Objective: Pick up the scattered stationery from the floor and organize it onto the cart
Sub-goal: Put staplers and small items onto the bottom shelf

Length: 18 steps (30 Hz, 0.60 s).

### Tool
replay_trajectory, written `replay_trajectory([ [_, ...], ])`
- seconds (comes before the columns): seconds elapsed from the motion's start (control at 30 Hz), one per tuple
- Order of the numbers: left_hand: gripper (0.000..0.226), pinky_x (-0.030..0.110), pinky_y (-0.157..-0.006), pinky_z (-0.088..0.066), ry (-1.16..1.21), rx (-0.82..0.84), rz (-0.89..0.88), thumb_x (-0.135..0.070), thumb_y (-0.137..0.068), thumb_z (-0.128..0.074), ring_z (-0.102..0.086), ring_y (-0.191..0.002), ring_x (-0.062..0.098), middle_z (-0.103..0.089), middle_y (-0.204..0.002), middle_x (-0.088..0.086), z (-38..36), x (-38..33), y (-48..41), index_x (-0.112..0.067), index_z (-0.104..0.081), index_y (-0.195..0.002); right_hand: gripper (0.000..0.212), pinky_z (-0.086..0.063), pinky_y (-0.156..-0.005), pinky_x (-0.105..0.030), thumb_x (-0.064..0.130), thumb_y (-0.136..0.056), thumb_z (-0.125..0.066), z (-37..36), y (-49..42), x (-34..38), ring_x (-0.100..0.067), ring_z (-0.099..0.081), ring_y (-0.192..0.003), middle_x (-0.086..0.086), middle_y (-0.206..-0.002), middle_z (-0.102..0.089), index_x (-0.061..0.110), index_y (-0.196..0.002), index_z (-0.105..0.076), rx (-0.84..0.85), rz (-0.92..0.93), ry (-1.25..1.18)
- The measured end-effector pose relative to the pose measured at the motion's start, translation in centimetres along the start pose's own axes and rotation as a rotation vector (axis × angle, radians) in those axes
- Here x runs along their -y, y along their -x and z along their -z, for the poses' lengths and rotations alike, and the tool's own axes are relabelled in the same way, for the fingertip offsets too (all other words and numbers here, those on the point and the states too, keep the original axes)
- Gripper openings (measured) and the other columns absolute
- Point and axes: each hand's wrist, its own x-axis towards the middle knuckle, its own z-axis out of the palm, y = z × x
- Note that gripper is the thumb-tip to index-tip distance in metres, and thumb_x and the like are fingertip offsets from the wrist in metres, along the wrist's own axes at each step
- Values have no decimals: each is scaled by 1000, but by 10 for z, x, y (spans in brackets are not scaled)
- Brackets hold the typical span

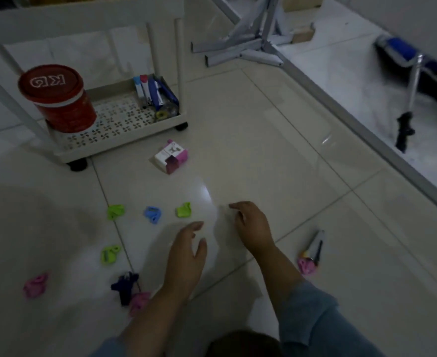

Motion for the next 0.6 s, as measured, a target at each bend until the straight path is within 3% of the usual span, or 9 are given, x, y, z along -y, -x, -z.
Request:
replay_trajectory([
  [0.03,30,16,-86,-37,-39,73,-34,-10,-92,-53,-54,-107,13,-54,-115,-9,-11,-2,11,-18,-54,-121,27,-35,-87,-13,3,-84,-48,12,17,-7,-30,-61,-99,-16,-106,-66,3,-103,-68,-110,-14,-21],
  [0.1,33,14,-87,-38,-114,226,-109,-10,-92,-51,-54,-105,11,-57,-120,-6,-30,-8,26,-19,-52,-125,30,-38,-90,-21,7,-80,-45,34,47,-28,-31,-60,-99,-15,-103,-66,5,-99,-69,-303,-79,-29],
  [0.17,43,20,-99,-36,-238,401,-189,-8,-93,-47,-48,-119,15,-49,-135,-1,-49,-17,35,-20,-44,-134,33,-42,-95,-31,9,-79,-44,56,69,-50,-34,-58,-100,-17,-104,-64,5,-101,-69,-429,-170,7],
  [0.23,54,24,-111,-26,-399,574,-300,0,-92,-39,-32,-137,18,-31,-151,1,-69,-29,40,-19,-33,-143,33,-47,-90,-26,0,-79,-49,75,85,-71,-38,-56,-104,-21,-112,-59,3,-106,-67,-473,-256,33],
  [0.3,63,27,-117,-14,-592,695,-440,7,-89,-34,-15,-145,17,-13,-158,0,-89,-42,41,-20,-26,-146,48,-47,-94,-31,-12,-75,-55,91,95,-86,-38,-44,-122,-18,-133,-48,5,-119,-60,-345,-347,41],
  [0.37,63,33,-118,-6,-829,749,-545,2,-92,-35,-3,-147,19,-1,-159,-1,-105,-50,37,-22,-19,-148,64,-33,-108,-40,-15,-79,-47,103,102,-98,-31,-25,-138,-4,-153,-25,15,-135,-46,-142,-323,202],
  [0.47,55,43,-117,-2,-1112,793,-537,-9,-98,-32,3,-146,25,2,-159,3,-117,-51,24,-19,-14,-149,71,-27,-112,-37,-10,-87,-34,117,101,-108,-23,-6,-145,10,-155,5,28,-146,-22,147,-189,436],
  [0.53,51,47,-117,-3,-1231,805,-562,-8,-99,-31,2,-146,31,-3,-159,7,-116,-50,17,-14,-17,-148,61,-25,-112,-36,1,-95,-29,122,94,-111,-20,-2,-146,9,-157,5,31,-147,-19,227,-185,529],
  [0.6,49,47,-118,-2,-1263,781,-572,-7,-98,-32,-3,-145,34,-12,-156,11,-112,-48,12,-10,-22,-146,47,-25,-111,-32,14,-99,-32,120,86,-114,-20,-9,-145,6,-157,-11,28,-144,-29,211,-135,599],
])
